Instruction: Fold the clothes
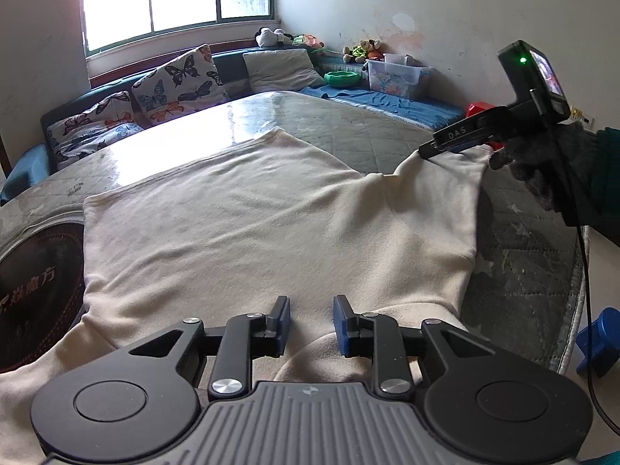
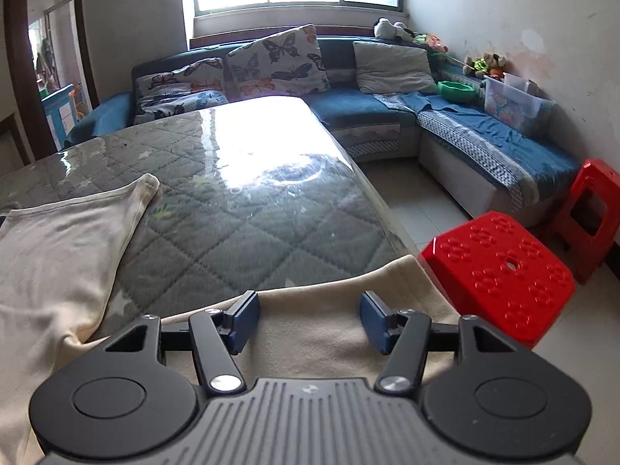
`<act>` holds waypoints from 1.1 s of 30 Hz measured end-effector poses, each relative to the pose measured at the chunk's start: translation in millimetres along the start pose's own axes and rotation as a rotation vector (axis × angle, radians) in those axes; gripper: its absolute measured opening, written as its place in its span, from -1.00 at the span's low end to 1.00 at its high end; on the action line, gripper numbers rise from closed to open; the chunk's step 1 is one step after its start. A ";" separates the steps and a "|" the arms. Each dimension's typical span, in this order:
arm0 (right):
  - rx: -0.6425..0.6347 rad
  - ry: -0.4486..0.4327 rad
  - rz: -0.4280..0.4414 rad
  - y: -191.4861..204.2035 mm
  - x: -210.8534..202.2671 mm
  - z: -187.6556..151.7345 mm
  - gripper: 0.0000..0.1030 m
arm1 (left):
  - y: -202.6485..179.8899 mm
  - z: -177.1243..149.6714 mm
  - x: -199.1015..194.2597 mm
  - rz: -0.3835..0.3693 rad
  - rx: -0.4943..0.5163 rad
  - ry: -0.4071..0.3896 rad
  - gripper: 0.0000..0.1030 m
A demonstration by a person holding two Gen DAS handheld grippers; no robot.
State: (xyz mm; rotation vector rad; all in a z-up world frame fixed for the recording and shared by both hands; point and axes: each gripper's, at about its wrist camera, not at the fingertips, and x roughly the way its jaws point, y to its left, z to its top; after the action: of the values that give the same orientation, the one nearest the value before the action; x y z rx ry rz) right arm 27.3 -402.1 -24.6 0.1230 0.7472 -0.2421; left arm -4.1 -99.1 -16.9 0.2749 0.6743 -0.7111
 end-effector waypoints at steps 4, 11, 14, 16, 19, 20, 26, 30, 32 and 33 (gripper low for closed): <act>-0.009 -0.002 -0.004 2.6 -6.6 -1.0 0.14 | 8.1 -1.7 -10.9 0.009 -0.036 -0.015 -0.39; -0.115 -0.056 0.069 37.6 -41.1 -3.7 0.14 | 47.4 -14.7 -42.8 0.131 -0.136 -0.047 -0.38; -0.180 -0.068 0.155 67.6 -53.6 -6.3 0.15 | 75.2 -26.2 -51.4 0.209 -0.210 -0.031 -0.38; -0.227 -0.070 0.210 88.2 -59.8 -9.5 0.15 | 93.1 -33.8 -56.6 0.254 -0.257 -0.023 -0.38; -0.310 -0.057 0.279 119.8 -63.3 -18.8 0.17 | 113.1 -42.2 -60.2 0.313 -0.288 -0.006 -0.39; -0.337 -0.053 0.302 130.3 -64.4 -21.8 0.17 | 118.3 -44.1 -60.6 0.335 -0.294 0.000 -0.39; -0.442 -0.012 0.390 174.1 -64.0 -40.4 0.18 | 144.3 -59.1 -69.2 0.407 -0.349 0.006 -0.35; -0.492 0.009 0.415 185.0 -67.9 -60.7 0.18 | 156.7 -69.3 -80.4 0.458 -0.366 0.007 -0.35; -0.501 0.009 0.423 183.8 -70.0 -62.4 0.19 | 165.0 -73.8 -86.1 0.483 -0.381 0.008 -0.35; -0.504 0.011 0.425 183.0 -70.6 -62.7 0.19 | 169.4 -76.3 -88.5 0.490 -0.389 0.006 -0.35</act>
State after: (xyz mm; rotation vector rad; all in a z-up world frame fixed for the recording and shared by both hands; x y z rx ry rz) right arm -16.1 -200.9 -17.4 -0.1958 0.7544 0.3534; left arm 25.3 104.6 -15.1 0.0759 0.7013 -0.1052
